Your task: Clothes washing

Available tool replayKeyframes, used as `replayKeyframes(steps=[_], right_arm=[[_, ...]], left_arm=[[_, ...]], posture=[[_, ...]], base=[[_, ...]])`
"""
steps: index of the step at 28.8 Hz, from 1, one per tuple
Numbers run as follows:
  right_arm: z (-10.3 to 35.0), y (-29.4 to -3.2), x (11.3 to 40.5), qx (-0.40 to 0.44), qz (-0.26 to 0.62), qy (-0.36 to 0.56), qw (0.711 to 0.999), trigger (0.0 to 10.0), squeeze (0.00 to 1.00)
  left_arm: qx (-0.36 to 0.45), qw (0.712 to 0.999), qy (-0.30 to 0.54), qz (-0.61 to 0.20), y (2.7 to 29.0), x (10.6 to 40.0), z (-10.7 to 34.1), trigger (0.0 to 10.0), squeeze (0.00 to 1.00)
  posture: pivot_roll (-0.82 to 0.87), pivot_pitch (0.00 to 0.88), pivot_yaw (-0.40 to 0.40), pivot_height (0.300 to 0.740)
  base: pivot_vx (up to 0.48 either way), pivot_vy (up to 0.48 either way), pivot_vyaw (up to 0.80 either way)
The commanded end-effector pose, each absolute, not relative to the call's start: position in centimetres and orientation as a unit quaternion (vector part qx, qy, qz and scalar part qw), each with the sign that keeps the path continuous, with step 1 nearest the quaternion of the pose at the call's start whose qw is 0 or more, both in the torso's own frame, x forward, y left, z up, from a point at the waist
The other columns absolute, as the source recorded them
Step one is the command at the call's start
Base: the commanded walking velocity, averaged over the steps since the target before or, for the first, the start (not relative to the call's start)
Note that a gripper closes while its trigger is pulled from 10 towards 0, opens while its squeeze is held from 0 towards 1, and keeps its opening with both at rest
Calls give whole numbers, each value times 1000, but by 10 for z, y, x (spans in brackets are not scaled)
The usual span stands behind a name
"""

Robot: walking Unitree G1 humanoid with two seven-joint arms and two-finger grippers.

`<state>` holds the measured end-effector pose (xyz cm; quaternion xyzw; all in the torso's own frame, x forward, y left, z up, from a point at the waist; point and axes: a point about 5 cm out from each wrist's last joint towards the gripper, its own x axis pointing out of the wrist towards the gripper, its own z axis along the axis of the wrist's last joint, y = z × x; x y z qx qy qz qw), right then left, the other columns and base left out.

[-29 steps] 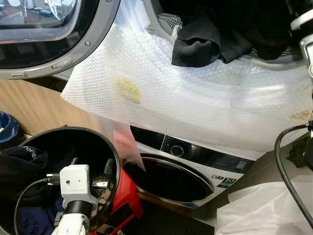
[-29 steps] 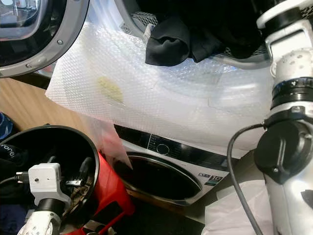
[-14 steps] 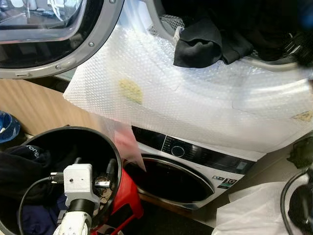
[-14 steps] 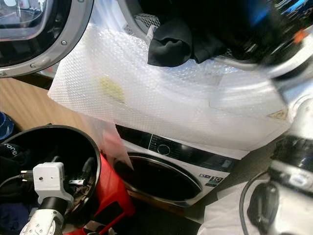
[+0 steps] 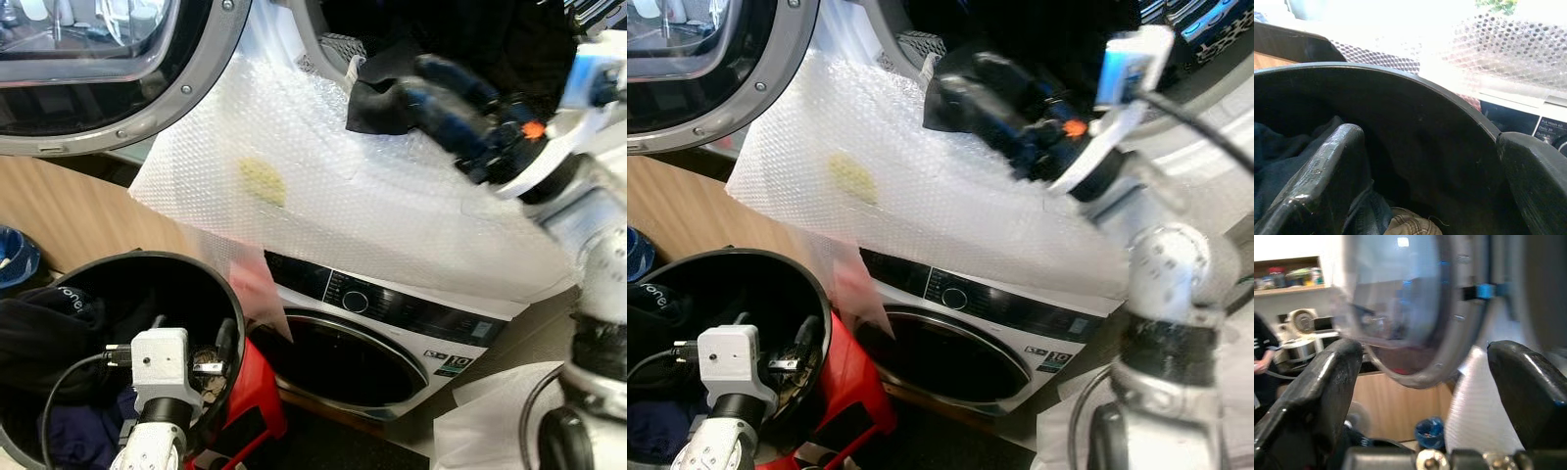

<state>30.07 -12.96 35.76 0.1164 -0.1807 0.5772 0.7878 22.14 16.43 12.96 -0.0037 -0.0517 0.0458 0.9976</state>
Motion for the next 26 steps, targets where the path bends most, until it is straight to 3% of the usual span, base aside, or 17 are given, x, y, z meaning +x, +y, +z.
replayKeyframes(steps=[1, 6, 7, 11, 13, 15, 21, 26], right_arm=[[368, -125, 284, 113, 584, -201, 778, 10000, 0], [370, -112, 272, 97, 573, -206, 787, 10000, 0], [367, -108, 276, 66, 549, -197, 810, 10000, 0], [365, -107, 282, 39, 516, -185, 835, 10000, 0], [360, -108, 299, 8, 462, -158, 873, 10000, 0], [359, -109, 304, 8, 440, -148, 886, 10000, 0], [359, -115, 326, -11, 369, -126, 921, 10000, 0], [358, -113, 336, -36, 347, -112, 931, 10000, 0]], left_arm=[[-2, 998, -49, 44, 162, 221, 127, 10000, 0], [-3, 998, -50, 46, 162, 222, 126, 10000, 0], [-3, 998, -49, 46, 162, 222, 126, 10000, 0], [-3, 998, -48, 45, 161, 223, 125, 10000, 0], [-2, 998, -48, 45, 161, 224, 125, 10000, 0], [-2, 998, -48, 46, 161, 224, 125, 10000, 0], [-1, 998, -46, 52, 162, 224, 124, 10000, 0], [0, 998, -46, 51, 162, 224, 124, 10000, 0]], posture=[[30, 177, -122, 740], [22, 174, -125, 740], [19, 172, -126, 740], [15, 169, -125, 740], [22, 168, -128, 740], [25, 167, -131, 740], [28, 158, -131, 740], [28, 158, -131, 740]], base=[[0, 0, 0], [0, 0, 0], [0, 0, 0], [0, 0, 0], [0, 0, 0], [0, 0, 0], [0, 0, 0], [0, 0, 0]])
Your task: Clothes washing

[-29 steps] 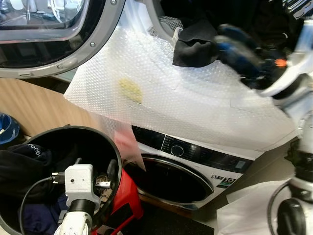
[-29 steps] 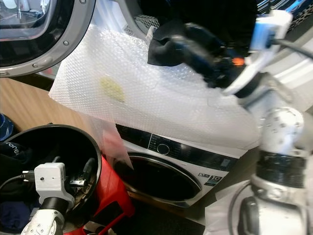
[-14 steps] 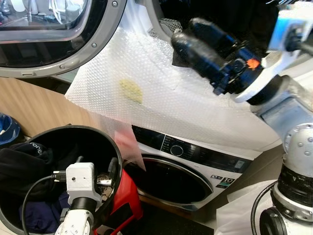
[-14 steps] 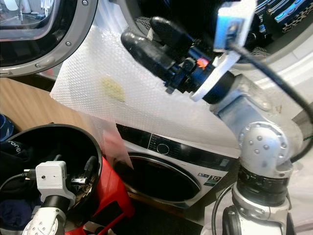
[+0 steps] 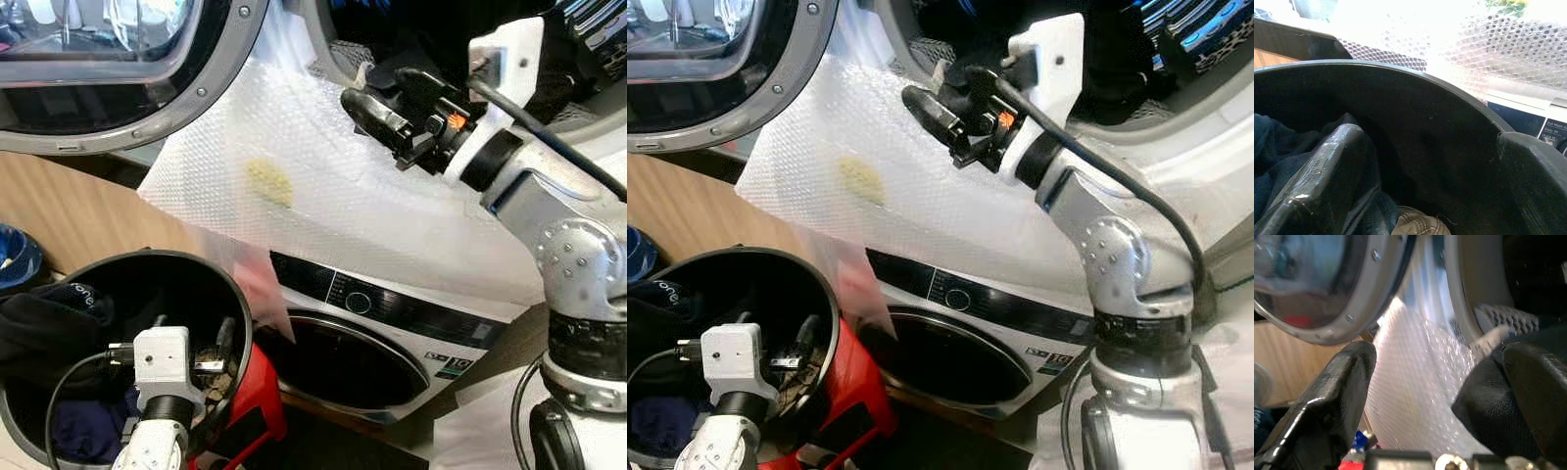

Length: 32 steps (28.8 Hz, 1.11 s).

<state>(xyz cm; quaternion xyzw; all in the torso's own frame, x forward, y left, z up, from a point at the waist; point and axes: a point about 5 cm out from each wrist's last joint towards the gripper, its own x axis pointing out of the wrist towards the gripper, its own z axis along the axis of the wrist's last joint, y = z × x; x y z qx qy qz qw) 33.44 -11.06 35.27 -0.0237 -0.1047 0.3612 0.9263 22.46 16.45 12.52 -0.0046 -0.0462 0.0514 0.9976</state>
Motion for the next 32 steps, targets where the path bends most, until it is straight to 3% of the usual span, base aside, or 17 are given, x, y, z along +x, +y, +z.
replayKeyframes(steps=[1, 32], right_arm=[[358, -113, 336, -36, 347, -112, 931, 10000, 0], [380, -104, 408, -136, 267, -50, 953, 10000, 0]], left_arm=[[0, 998, -46, 51, 162, 224, 124, 10000, 0], [28, 998, -18, 55, 167, 218, 122, 10000, 0]], posture=[[28, 158, -131, 740], [64, 189, -136, 740]], base=[[0, 0, 0], [0, 0, 0]])
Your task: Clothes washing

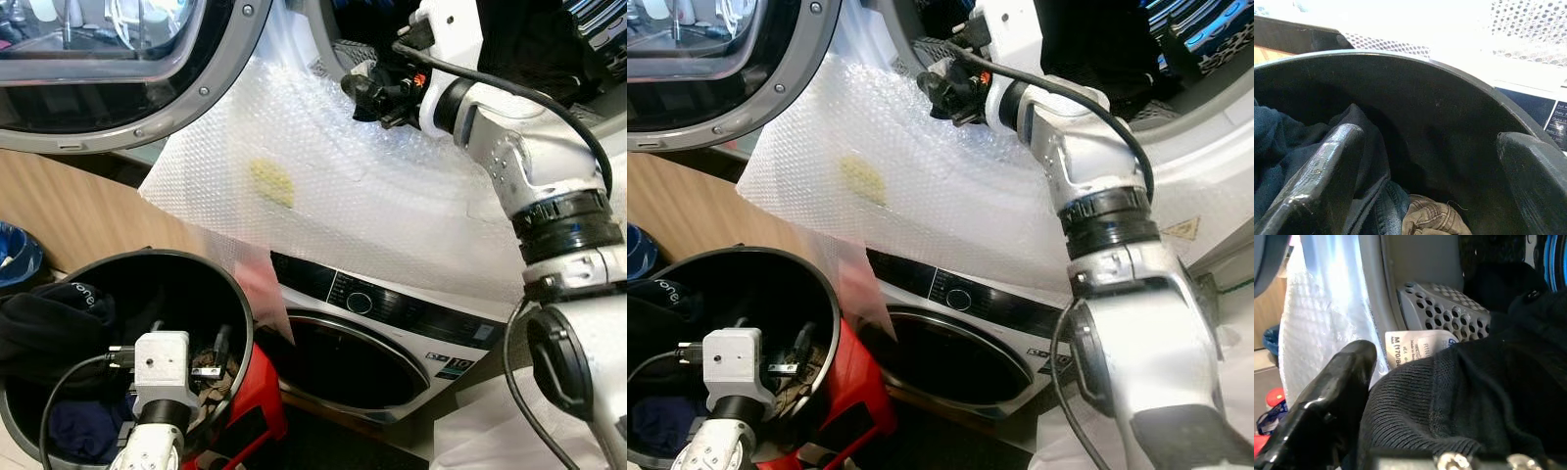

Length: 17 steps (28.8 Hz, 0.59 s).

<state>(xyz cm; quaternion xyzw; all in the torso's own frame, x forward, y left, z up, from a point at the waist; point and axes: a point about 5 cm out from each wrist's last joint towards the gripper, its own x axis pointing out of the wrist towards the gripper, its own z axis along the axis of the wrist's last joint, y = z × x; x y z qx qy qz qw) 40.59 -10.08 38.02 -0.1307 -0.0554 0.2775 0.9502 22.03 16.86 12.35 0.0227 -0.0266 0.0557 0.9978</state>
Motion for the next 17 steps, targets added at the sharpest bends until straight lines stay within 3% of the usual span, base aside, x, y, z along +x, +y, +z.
replayKeyframes(steps=[1, 11, 17], right_arm=[[380, -104, 409, -137, 263, -49, 954, 10000, 0], [395, -127, 418, -44, 157, -69, 984, 10000, 0], [396, -147, 420, 69, 119, -68, 988, 10000, 0]], left_arm=[[30, 998, -17, 55, 168, 218, 122, 10000, 0], [30, 998, -8, 57, 167, 216, 120, 10000, 0], [27, 998, -1, 58, 165, 216, 118, 10000, 0]], posture=[[65, 190, -137, 740], [74, 189, -140, 740], [78, 181, -142, 740]], base=[[0, 0, 0], [0, 0, 0], [0, 0, 0]])
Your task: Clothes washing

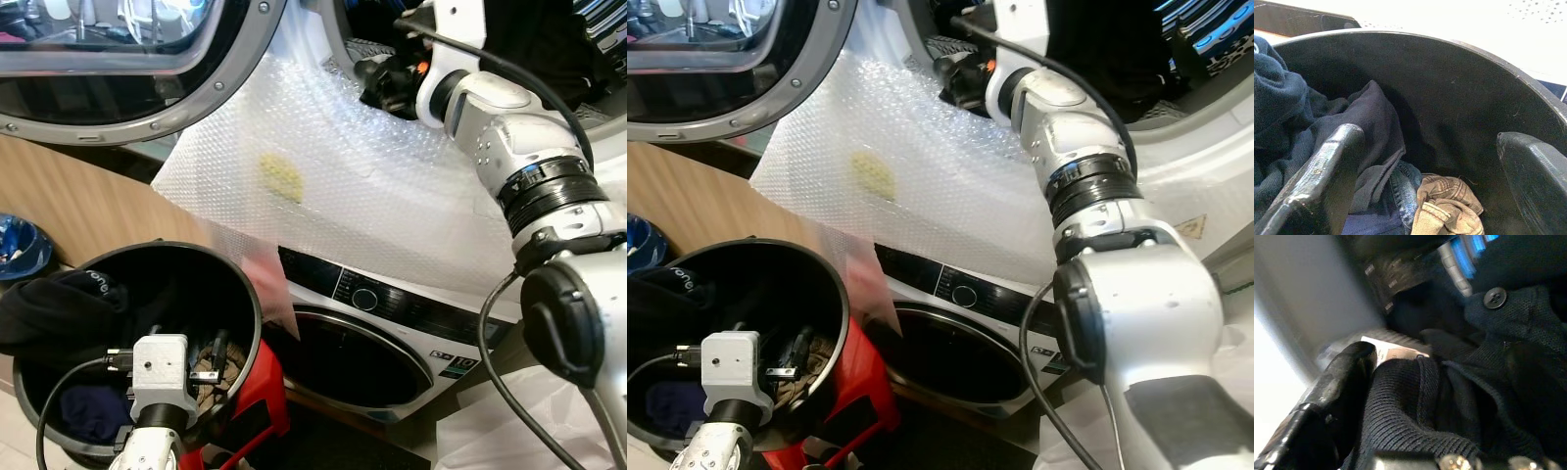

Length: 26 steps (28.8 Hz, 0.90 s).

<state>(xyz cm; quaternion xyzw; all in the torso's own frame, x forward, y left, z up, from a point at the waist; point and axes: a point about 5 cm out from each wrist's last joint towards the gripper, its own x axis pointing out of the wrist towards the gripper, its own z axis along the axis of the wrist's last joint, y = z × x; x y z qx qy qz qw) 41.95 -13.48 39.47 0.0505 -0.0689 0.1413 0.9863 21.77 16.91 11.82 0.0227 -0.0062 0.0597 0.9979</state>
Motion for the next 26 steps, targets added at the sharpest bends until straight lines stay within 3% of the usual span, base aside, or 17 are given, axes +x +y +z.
replayKeyframes(steps=[1, 8, 11, 26], right_arm=[[393, -148, 420, 89, 125, -65, 986, 10000, 0], [382, -155, 422, 79, 103, -55, 990, 10000, 0], [381, -171, 423, 23, 18, -67, 997, 10000, 0], [423, -242, 400, 66, -229, -166, 957, 10000, 0]], left_arm=[[26, 998, 0, 57, 165, 216, 117, 10000, 0], [30, 998, 2, 61, 167, 216, 117, 10000, 0], [35, 997, 2, 65, 168, 216, 119, 10000, 0], [40, 994, 3, 102, 173, 213, 120, 10000, 0]], posture=[[81, 178, -142, 740], [86, 176, -141, 740], [94, 180, -139, 740], [104, 193, -147, 740]], base=[[0, 0, 0], [0, 0, 0], [0, 0, 0], [0, 0, 0]])
